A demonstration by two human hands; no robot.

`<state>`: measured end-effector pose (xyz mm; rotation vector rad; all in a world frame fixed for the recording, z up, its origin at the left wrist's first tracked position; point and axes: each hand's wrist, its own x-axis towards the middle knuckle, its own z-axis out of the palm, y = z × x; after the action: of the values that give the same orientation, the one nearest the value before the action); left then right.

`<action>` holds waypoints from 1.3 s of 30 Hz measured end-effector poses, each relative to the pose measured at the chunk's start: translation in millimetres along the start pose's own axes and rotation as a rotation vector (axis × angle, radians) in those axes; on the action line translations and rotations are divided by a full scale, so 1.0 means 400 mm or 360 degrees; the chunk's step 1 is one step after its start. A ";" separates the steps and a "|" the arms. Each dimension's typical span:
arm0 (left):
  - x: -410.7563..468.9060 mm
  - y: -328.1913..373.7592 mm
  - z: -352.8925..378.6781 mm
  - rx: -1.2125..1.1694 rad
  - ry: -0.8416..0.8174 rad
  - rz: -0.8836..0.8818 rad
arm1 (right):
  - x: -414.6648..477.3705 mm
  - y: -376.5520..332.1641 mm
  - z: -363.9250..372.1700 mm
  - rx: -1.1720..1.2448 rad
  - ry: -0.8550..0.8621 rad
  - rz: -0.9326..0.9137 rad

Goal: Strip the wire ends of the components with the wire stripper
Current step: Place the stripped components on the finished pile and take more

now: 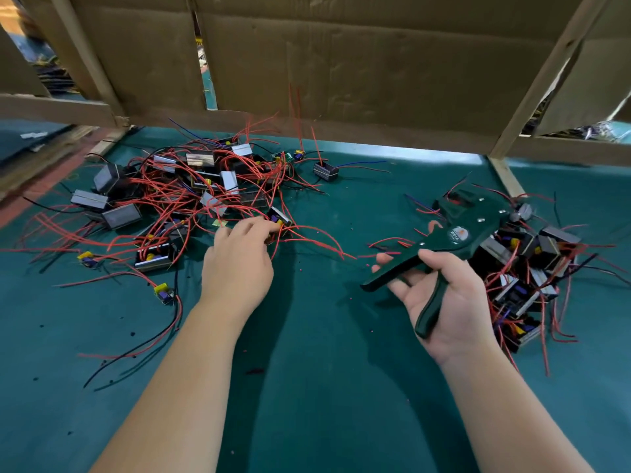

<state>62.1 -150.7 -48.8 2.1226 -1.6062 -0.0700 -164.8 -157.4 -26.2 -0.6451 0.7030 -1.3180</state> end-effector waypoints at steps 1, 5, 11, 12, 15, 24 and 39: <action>-0.001 0.001 0.000 -0.0034 0.0036 -0.0015 | -0.002 -0.001 -0.005 -0.0023 -0.0005 -0.0030; -0.005 0.004 0.000 -0.0172 0.0080 -0.0042 | -0.016 0.002 -0.014 -0.0072 -0.0082 -0.0059; -0.002 0.012 -0.010 -0.0319 0.0207 -0.0044 | -0.024 0.010 -0.010 -0.0117 -0.0165 -0.0062; -0.001 0.011 -0.011 -0.0333 0.0157 -0.0059 | -0.026 0.010 -0.009 -0.0114 -0.0167 -0.0063; -0.003 0.012 -0.011 -0.0291 -0.0106 -0.0134 | -0.027 0.011 -0.008 -0.0116 -0.0180 -0.0065; -0.004 0.021 -0.034 -0.0552 0.0058 -0.0106 | -0.030 0.008 -0.011 -0.0139 -0.0189 -0.0063; -0.005 0.002 -0.137 -0.2535 0.0075 0.0259 | -0.032 -0.007 -0.009 -0.0043 -0.0178 -0.0044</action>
<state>78.2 -130.5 -0.2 0.7208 -0.9707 -0.8853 -170.6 -145.4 -25.3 -0.7467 0.6237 -1.2892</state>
